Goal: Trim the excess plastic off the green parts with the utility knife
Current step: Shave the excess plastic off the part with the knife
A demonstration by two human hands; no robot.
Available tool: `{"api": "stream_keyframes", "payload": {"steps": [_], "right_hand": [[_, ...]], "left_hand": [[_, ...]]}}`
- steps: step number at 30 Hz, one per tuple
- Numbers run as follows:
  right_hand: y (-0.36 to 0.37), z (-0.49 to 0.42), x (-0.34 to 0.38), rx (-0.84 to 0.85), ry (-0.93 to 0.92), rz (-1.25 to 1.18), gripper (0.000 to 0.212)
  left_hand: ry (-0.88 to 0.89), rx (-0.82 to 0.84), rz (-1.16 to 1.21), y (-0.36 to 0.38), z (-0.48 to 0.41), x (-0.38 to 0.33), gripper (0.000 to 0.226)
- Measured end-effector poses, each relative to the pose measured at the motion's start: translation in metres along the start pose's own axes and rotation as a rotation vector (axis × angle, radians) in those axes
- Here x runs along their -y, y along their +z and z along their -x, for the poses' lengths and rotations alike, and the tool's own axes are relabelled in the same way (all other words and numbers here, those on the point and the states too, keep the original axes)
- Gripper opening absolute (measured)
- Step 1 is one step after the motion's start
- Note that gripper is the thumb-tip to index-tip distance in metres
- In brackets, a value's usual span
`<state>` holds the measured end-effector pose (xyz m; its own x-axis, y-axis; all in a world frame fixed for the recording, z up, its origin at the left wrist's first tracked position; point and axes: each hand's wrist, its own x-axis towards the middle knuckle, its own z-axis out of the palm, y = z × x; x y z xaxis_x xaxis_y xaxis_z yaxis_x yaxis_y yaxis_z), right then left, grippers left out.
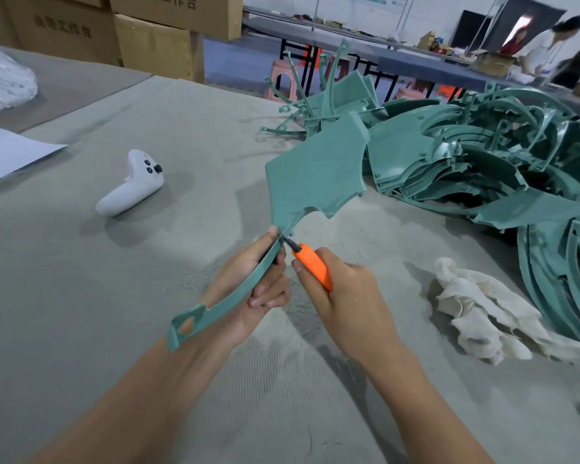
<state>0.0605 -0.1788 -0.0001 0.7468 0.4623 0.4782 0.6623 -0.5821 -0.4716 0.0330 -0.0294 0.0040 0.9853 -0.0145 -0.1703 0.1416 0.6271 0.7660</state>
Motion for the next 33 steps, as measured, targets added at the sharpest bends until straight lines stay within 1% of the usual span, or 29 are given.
{"api": "stream_keyframes", "payload": {"steps": [2,4,9,13,21,24,28,31,33], "right_hand": [[-0.003,-0.002,0.002,-0.062,0.012,0.004,0.036],[-0.004,-0.004,0.002,-0.088,0.016,0.030,0.033],[-0.002,-0.001,0.000,-0.018,-0.024,0.048,0.031],[-0.007,-0.004,-0.002,-0.049,0.016,0.047,0.036],[-0.007,-0.004,-0.005,-0.060,0.025,0.108,0.032],[-0.007,-0.003,-0.005,-0.051,-0.001,0.102,0.029],[-0.009,-0.004,-0.003,-0.088,0.014,0.157,0.032],[-0.010,-0.004,-0.003,-0.098,0.018,0.135,0.034],[-0.009,-0.003,-0.005,-0.072,-0.001,0.120,0.035]], "left_hand": [[0.001,0.014,-0.019,0.000,0.001,0.000,0.053],[-0.003,0.021,-0.040,0.001,0.001,-0.001,0.054],[-0.009,-0.014,-0.043,0.002,0.002,-0.002,0.055],[-0.013,-0.022,-0.083,0.004,0.001,-0.002,0.054],[-0.013,-0.071,-0.112,0.005,0.001,-0.002,0.050],[-0.003,-0.097,-0.131,0.006,0.002,-0.002,0.052],[0.006,-0.138,-0.166,0.009,0.002,-0.003,0.050],[0.015,-0.158,-0.187,0.010,0.002,-0.003,0.049],[0.022,-0.167,-0.197,0.010,0.003,-0.004,0.050]]}}
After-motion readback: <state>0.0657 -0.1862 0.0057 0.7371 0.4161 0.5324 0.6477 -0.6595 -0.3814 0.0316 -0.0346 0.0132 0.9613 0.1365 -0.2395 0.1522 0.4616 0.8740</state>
